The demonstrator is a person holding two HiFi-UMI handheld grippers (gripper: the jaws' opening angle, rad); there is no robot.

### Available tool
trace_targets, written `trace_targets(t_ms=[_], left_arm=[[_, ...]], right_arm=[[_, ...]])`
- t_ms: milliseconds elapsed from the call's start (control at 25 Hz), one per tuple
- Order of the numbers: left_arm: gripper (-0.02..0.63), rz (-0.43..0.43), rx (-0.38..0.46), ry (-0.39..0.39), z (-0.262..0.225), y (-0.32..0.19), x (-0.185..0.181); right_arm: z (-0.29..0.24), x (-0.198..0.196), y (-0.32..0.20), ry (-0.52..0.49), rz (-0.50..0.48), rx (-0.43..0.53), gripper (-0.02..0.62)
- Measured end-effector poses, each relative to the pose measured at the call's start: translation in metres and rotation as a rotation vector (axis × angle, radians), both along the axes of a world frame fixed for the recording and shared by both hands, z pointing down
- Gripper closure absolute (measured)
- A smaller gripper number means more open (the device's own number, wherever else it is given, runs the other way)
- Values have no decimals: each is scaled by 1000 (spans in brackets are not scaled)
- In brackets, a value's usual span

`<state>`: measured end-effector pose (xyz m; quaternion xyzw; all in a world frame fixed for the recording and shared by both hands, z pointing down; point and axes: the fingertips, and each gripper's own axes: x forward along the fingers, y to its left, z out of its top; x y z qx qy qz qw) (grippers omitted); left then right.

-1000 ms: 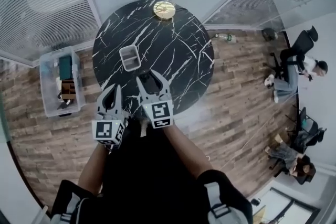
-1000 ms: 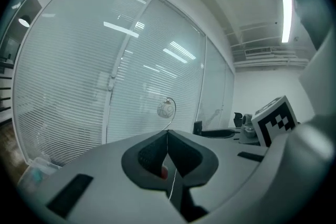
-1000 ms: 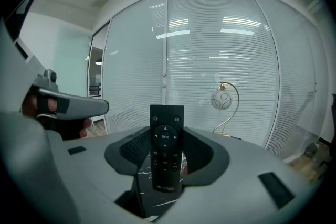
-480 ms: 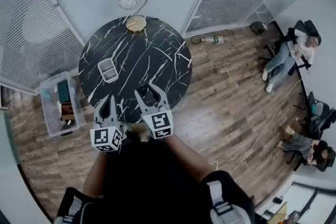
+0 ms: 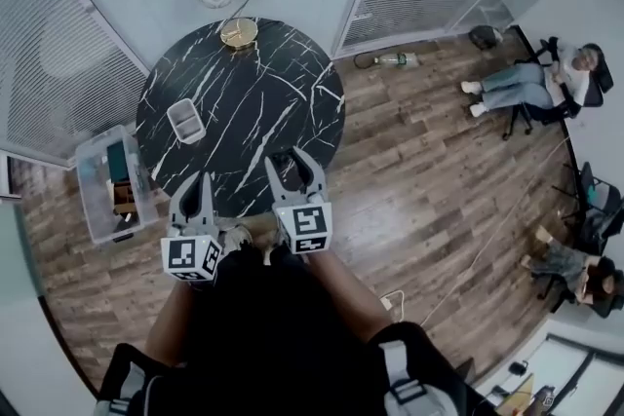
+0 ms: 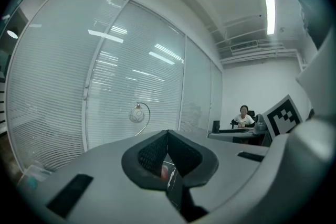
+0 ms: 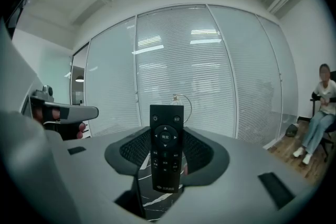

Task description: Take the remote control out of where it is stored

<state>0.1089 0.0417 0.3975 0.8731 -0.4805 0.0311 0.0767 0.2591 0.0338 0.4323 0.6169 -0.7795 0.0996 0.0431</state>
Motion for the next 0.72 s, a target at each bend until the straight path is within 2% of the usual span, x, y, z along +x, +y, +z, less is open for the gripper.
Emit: trace_targets(t_ms=[280,720], left_arm=[[598,43,24,15,-2,-12,17],[598,63,18,29,3,-29,14]], right_arm=[[-9,7,6,0,48,18,410],[-3,-10,-1,28,34,10,411]])
